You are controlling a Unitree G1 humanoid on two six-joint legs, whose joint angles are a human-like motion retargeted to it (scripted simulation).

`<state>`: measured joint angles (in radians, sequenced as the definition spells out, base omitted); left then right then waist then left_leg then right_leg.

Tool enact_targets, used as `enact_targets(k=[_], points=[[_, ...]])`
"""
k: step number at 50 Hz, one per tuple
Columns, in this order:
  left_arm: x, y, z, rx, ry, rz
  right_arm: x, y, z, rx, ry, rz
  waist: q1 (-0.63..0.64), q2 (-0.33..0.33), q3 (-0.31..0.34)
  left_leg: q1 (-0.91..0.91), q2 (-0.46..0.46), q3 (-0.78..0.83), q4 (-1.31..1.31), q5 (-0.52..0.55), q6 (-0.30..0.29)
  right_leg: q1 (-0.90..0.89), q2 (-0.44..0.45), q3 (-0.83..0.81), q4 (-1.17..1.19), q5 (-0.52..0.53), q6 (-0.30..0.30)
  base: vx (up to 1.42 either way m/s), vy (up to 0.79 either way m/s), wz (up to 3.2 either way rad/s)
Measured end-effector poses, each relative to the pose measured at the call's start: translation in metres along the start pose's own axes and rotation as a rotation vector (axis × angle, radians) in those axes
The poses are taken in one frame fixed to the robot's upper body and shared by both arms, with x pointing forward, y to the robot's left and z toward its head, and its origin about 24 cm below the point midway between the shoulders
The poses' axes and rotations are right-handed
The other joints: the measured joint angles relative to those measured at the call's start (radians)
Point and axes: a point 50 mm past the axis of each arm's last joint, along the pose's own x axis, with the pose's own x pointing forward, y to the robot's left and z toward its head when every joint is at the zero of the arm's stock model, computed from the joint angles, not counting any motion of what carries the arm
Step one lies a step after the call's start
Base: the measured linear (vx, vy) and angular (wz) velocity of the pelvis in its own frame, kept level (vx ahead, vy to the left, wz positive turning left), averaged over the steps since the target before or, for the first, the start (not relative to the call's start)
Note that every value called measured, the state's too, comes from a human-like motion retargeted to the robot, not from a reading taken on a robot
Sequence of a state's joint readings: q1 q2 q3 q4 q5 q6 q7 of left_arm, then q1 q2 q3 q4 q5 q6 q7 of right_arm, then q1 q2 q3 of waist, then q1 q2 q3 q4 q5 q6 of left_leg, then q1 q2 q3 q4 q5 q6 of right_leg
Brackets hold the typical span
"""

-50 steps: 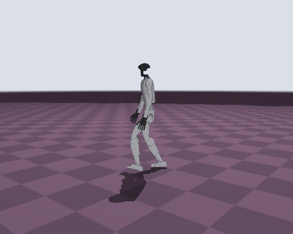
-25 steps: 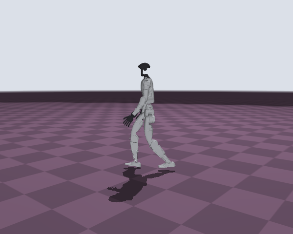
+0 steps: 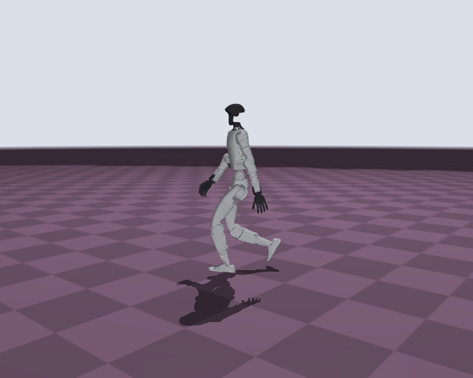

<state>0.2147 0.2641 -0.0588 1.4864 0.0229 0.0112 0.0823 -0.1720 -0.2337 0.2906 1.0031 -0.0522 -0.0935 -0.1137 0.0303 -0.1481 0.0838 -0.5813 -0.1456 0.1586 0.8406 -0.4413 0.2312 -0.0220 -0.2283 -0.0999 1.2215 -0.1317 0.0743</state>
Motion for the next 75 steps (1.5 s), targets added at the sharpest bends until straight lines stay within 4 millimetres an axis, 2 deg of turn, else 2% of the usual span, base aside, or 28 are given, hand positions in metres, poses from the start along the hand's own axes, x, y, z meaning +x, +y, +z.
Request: enact_targets(k=[2,3,5,7,10,12,15,17,20,23,25,27,30,33,36,38,41,43,45,46,48,50,54,59,63,65,69,75], points=[[0.0,0.003,0.022,0.012,-0.061,0.008,0.0,0.009,-0.002,-0.006,0.016,0.041,-0.024,-0.022,0.007,0.092,-0.054,-0.022,-0.032,-0.031,0.031,-0.122,-0.072,0.003,0.168,0.011,-0.054,1.08,0.18,0.51],[-0.001,0.004,0.042,0.022,-0.112,0.015,-0.001,0.014,-0.005,-0.007,0.033,0.059,-0.036,-0.024,0.012,0.149,-0.073,-0.044,-0.063,-0.043,0.031,-0.18,-0.094,-0.006,0.213,-0.034,-0.083,1.06,0.14,0.7],[-0.009,0.003,0.093,0.035,-0.26,0.033,-0.005,0.021,-0.018,-0.001,0.085,0.083,-0.061,-0.021,0.025,0.282,-0.11,-0.103,-0.149,-0.063,0.031,-0.285,-0.115,-0.033,0.219,-0.125,-0.113,1.05,0.11,0.99],[-0.028,0.003,0.156,0.041,-0.462,0.056,-0.011,0.025,-0.036,0.019,0.152,0.088,-0.084,-0.009,0.045,0.415,-0.125,-0.179,-0.22,-0.084,0.018,-0.36,-0.103,-0.073,0.102,-0.174,-0.105,1.02,0.04,1.4],[-0.079,-0.002,0.248,0.053,-0.805,0.076,-0.024,0.028,-0.066,0.061,0.268,0.08,-0.112,0.023,0.077,0.579,-0.111,-0.296,-0.261,-0.137,0.0,-0.426,-0.026,-0.114,-0.214,-0.146,-0.037,0.99,-0.04,1.64],[-0.125,-0.009,0.297,0.075,-1.031,0.075,-0.033,0.027,-0.086,0.087,0.349,0.068,-0.124,0.055,0.085,0.651,-0.081,-0.368,-0.26,-0.184,-0.014,-0.433,0.076,-0.088,-0.51,-0.051,0.046,0.94,-0.09,1.57],[-0.193,-0.023,0.345,0.108,-1.317,0.053,-0.047,0.022,-0.11,0.133,0.449,0.034,-0.142,0.104,0.083,0.711,-0.037,-0.465,-0.201,-0.271,-0.036,-0.404,0.209,0.006,-0.835,0.097,0.125,0.9,-0.13,1.44],[-0.22,-0.035,0.357,0.126,-1.432,0.019,-0.057,0.019,-0.126,0.156,0.512,0.007,-0.158,0.125,0.068,0.729,-0.012,-0.495,-0.091,-0.309,-0.062,-0.416,0.25,0.046,-0.762,0.101,0.114,0.87,-0.18,1.45],[-0.24,-0.054,0.359,0.146,-1.511,-0.054,-0.066,0.008,-0.14,0.177,0.566,-0.047,-0.184,0.179,0.063,0.71,0.074,-0.476,0.144,-0.231,-0.151,-0.418,0.301,0.025,-0.573,-0.002,0.04,0.8,-0.2,1.38],[-0.23,-0.075,0.348,0.246,-1.473,-0.116,-0.06,-0.004,-0.134,0.157,0.545,-0.064,-0.202,0.223,0.065,0.569,0.169,-0.401,0.422,-0.074,-0.193,-0.375,0.323,-0.032,-0.506,-0.113,-0.032,0.7,-0.22,1.27],[-0.214,-0.084,0.339,0.347,-1.409,-0.139,-0.05,-0.011,-0.122,0.115,0.5,-0.044,-0.203,0.234,0.059,0.433,0.221,-0.337,0.545,-0.043,-0.164,-0.327,0.319,-0.064,-0.537,-0.15,-0.055,0.65,-0.24,1.2],[-0.192,-0.086,0.327,0.434,-1.312,-0.143,-0.039,-0.015,-0.106,0.063,0.441,-0.009,-0.189,0.234,0.053,0.307,0.244,-0.274,0.578,-0.069,-0.131,-0.266,0.309,-0.089,-0.602,-0.169,-0.063,0.63,-0.25,1.03],[-0.146,-0.077,0.3,0.486,-1.114,-0.123,-0.023,-0.017,-0.079,-0.012,0.348,0.046,-0.152,0.225,0.047,0.167,0.257,-0.179,0.489,-0.12,-0.113,-0.169,0.294,-0.122,-0.695,-0.198,-0.067,0.63,-0.25,0.77],[-0.093,-0.053,0.257,0.432,-0.863,-0.09,-0.01,-0.017,-0.051,-0.059,0.249,0.085,-0.124,0.209,0.038,0.09,0.27,-0.074,0.26,-0.127,-0.127,-0.092,0.27,-0.155,-0.746,-0.242,-0.072,0.63,-0.2,0.61],[-0.047,-0.023,0.196,0.333,-0.596,-0.054,0.002,-0.016,-0.022,-0.094,0.151,0.105,-0.119,0.188,0.016,0.065,0.265,0.027,0.006,-0.074,-0.155,-0.054,0.245,-0.19,-0.738,-0.298,-0.073,0.61,-0.12,0.62],[-0.025,-0.005,0.151,0.259,-0.433,-0.034,0.007,-0.015,-0.006,-0.105,0.099,0.11,-0.12,0.173,0.0,0.073,0.254,0.08,-0.092,-0.044,-0.158,-0.044,0.231,-0.206,-0.696,-0.342,-0.072,0.6,-0.05,0.56],[-0.007,0.015,0.087,0.154,-0.228,-0.016,0.01,-0.012,0.007,-0.092,0.054,0.108,-0.114,0.159,-0.024,0.086,0.243,0.113,-0.074,-0.059,-0.128,-0.051,0.198,-0.215,-0.562,-0.379,-0.065,0.58,0.01,0.49],[-0.001,0.024,0.052,0.094,-0.126,-0.017,0.01,-0.006,0.009,-0.079,0.044,0.123,-0.116,0.137,-0.036,0.111,0.209,0.109,-0.05,-0.09,-0.095,-0.075,0.147,-0.212,-0.4,-0.347,-0.055,0.56,0.06,0.65],[0.0,0.029,0.031,0.049,-0.07,-0.027,0.009,0.001,0.01,-0.064,0.043,0.153,-0.125,0.1,-0.038,0.154,0.146,0.098,-0.055,-0.11,-0.059,-0.12,0.055,-0.206,-0.172,-0.268,-0.057,0.53,0.09,0.84],[0.0,0.03,0.028,0.042,-0.066,-0.031,0.008,0.004,0.008,-0.055,0.049,0.167,-0.133,0.079,-0.036,0.181,0.108,0.086,-0.072,-0.111,-0.044,-0.148,0.013,-0.187,-0.073,-0.228,-0.06,0.51,0.1,1.04],[0.0,0.03,0.033,0.047,-0.085,-0.042,0.006,0.01,0.004,-0.045,0.067,0.193,-0.147,0.049,-0.029,0.24,0.041,0.051,-0.108,-0.111,-0.022,-0.199,-0.044,-0.146,0.083,-0.178,-0.072,0.5,0.09,1.22],[-0.002,0.023,0.054,0.075,-0.149,-0.057,0.004,0.014,-0.004,-0.042,0.093,0.211,-0.16,0.033,-0.014,0.313,-0.011,-0.003,-0.157,-0.103,-0.016,-0.242,-0.069,-0.104,0.169,-0.179,-0.091,0.49,0.05,1.38],[-0.018,0.0,0.126,0.151,-0.389,-0.084,-0.003,0.018,-0.024,-0.052,0.153,0.228,-0.192,0.04,0.023,0.461,-0.064,-0.145,-0.235,-0.089,-0.039,-0.313,-0.038,-0.05,0.121,-0.263,-0.131,0.48,-0.02,1.62],[-0.066,-0.029,0.22,0.244,-0.748,-0.097,-0.012,0.023,-0.044,-0.066,0.222,0.24,-0.233,0.074,0.069,0.595,-0.062,-0.329,-0.221,-0.118,-0.084,-0.369,0.133,0.056,-0.188,-0.278,-0.101,0.46,-0.12,1.82],[-0.109,-0.049,0.27,0.352,-0.974,-0.1,-0.016,0.027,-0.054,-0.076,0.266,0.26,-0.257,0.105,0.079,0.656,-0.04,-0.465,-0.179,-0.163,-0.109,-0.381,0.329,0.234,-0.491,-0.197,-0.019,0.44,-0.19,1.57],[-0.125,-0.056,0.284,0.406,-1.047,-0.102,-0.017,0.028,-0.056,-0.088,0.279,0.273,-0.268,0.115,0.072,0.68,-0.033,-0.524,-0.15,-0.195,-0.116,-0.379,0.403,0.32,-0.569,-0.17,0.006,0.44,-0.23,1.26],[-0.132,-0.066,0.288,0.475,-1.078,-0.113,-0.021,0.029,-0.062,-0.132,0.288,0.289,-0.282,0.124,0.046,0.729,-0.022,-0.62,-0.065,-0.253,-0.137,-0.373,0.489,0.37,-0.522,-0.173,0.002,0.43,-0.26,0.98],[-0.111,-0.066,0.269,0.504,-0.968,-0.139,-0.021,0.03,-0.059,-0.227,0.255,0.319,-0.281,0.162,0.021,0.793,0.043,-0.723,0.026,-0.182,-0.244,-0.315,0.549,0.297,-0.503,-0.221,-0.074,0.39,-0.23,0.7]])
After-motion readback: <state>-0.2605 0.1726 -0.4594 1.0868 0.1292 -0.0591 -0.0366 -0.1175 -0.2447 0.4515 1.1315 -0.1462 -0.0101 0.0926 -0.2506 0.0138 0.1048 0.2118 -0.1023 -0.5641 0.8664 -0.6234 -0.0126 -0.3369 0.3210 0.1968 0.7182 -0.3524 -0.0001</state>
